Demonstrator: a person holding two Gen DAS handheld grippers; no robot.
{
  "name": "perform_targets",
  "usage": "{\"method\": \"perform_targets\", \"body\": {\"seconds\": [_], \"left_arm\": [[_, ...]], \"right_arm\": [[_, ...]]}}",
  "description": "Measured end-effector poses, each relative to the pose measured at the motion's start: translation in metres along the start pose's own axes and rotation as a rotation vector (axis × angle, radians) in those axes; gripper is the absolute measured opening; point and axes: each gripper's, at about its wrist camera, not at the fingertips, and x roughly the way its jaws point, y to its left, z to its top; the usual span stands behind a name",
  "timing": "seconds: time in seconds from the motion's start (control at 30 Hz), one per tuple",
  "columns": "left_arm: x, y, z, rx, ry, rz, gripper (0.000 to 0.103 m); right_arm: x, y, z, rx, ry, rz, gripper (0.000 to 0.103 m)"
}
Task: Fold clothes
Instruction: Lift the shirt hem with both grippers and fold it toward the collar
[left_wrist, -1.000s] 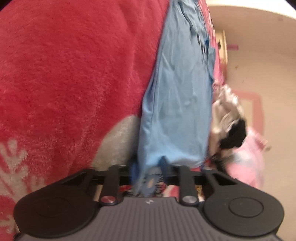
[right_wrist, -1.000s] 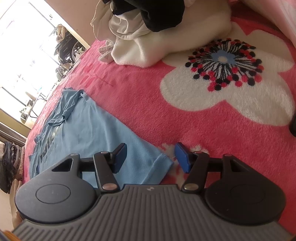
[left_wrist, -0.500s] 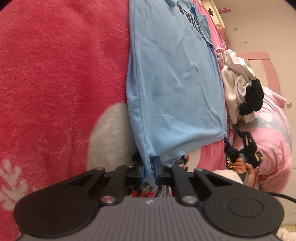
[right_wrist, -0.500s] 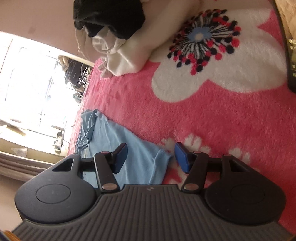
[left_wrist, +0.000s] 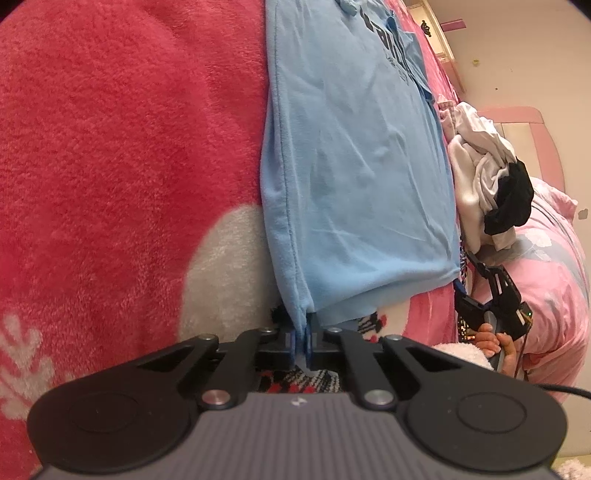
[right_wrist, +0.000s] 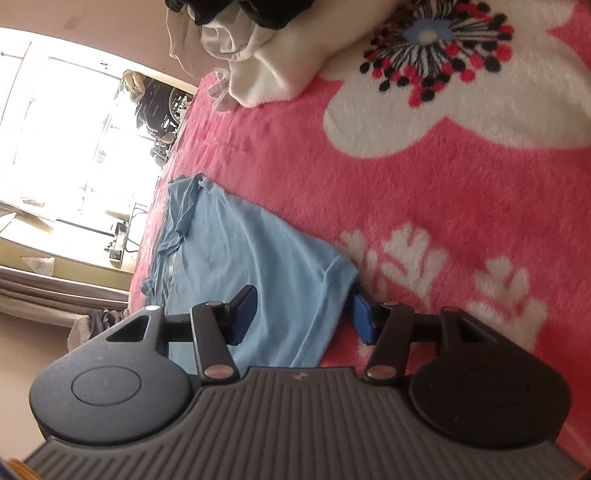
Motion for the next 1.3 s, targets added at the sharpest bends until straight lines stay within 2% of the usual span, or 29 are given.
{"method": "perform_targets", "body": {"seconds": [0.17,0.23,0.27,0.3,0.4,0.6,0.9,1.07,1.3], "left_arm": [[-0.005,-0.018,-0.007,0.144,-0.020,0.077,0.005],[-0.009,-0.022,-0.008,0.174,-0.024,0.096,0.005],[-0.010,-0.023,-0.008,0.175,-0.026,0.097,0.004],[-0.013,-0.024,-0.007,0.170,-0.031,0.100,0.004],[-0.025,-0.024,-0.004,0.153,-0.060,0.075,0.004],[-0.053,-0.020,0.014,0.055,-0.131,-0.059,0.004],[-0.082,-0.041,0.072,0.016,-0.296,-0.212,0.004],[-0.091,-0.049,0.115,0.024,-0.389,-0.255,0.004],[-0.097,-0.035,0.182,-0.031,-0.526,-0.287,0.004]], "right_arm": [[0.003,0.007,-0.001,-0.037,0.004,-0.019,0.049],[0.001,0.006,-0.002,-0.046,0.003,-0.027,0.033],[0.001,0.005,-0.002,-0.041,0.004,-0.030,0.020],[0.000,0.004,-0.002,-0.036,0.003,-0.034,0.012],[-0.004,0.005,-0.003,-0.035,-0.019,-0.025,0.006],[-0.009,0.013,-0.003,-0.010,-0.043,0.046,0.004],[-0.001,0.082,0.021,-0.119,-0.078,0.133,0.004],[0.007,0.122,0.037,-0.181,-0.095,0.178,0.004],[0.060,0.195,0.078,-0.256,-0.109,0.203,0.004]]}}
